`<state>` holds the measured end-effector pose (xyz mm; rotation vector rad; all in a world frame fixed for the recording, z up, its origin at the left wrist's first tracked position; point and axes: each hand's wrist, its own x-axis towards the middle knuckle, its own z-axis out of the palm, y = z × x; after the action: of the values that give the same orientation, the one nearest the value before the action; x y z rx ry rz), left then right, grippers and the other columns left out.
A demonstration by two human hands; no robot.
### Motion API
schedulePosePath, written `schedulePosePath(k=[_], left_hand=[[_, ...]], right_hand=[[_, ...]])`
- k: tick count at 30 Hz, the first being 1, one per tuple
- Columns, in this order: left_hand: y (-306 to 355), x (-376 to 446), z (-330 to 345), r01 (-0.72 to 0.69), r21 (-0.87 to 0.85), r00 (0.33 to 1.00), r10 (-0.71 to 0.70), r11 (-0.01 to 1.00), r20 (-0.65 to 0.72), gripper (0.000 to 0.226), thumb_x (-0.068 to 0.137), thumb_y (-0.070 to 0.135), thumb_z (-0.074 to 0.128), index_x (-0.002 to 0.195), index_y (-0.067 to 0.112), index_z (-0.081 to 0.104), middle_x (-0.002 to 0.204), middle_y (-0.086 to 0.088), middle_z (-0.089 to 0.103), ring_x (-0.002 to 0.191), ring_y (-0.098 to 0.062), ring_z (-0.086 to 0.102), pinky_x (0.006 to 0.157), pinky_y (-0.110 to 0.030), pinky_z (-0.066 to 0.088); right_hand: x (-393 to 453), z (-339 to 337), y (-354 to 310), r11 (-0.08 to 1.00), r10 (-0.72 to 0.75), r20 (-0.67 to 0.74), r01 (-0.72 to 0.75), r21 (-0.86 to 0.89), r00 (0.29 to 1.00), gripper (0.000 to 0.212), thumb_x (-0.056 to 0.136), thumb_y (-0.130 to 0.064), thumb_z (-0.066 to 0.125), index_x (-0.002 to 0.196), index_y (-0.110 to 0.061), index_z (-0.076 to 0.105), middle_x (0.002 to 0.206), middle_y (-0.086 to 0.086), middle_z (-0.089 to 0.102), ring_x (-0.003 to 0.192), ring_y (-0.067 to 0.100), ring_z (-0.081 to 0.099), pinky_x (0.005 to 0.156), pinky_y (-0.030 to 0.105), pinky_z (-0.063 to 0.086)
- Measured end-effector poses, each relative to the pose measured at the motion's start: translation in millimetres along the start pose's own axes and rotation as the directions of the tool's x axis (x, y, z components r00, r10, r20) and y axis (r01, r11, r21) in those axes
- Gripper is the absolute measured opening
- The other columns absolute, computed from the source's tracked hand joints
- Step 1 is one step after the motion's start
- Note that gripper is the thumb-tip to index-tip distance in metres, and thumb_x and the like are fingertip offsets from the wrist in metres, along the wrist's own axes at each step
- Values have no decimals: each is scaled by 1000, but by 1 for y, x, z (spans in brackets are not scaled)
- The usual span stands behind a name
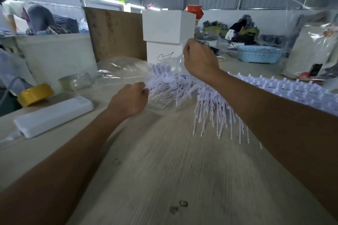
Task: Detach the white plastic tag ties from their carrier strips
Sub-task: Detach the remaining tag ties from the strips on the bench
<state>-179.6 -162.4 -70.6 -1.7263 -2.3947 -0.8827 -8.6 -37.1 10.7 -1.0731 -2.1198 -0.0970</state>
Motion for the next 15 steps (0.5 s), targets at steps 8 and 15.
schedulePosePath(k=[8, 15], left_hand=[[26, 25, 3, 89, 163, 990, -105, 983, 95, 16, 99, 20, 40, 90, 12, 51, 98, -10, 55, 88, -31, 55, 80, -37, 47], [80, 62, 21, -75, 67, 969, 57, 995, 240, 22, 100, 11, 40, 86, 1, 54, 117, -19, 60, 95, -33, 57, 76, -34, 41]], right_hand=[[2, -14, -6, 985, -170, -127, 163, -59, 977, 8, 102, -7, 42, 105, -10, 49, 80, 8, 56, 66, 32, 56, 47, 31, 27], [12, -16, -6, 993, -114, -144, 117, 11, 983, 10, 101, -8, 44, 98, -17, 42, 81, 6, 59, 67, 28, 58, 51, 34, 37]])
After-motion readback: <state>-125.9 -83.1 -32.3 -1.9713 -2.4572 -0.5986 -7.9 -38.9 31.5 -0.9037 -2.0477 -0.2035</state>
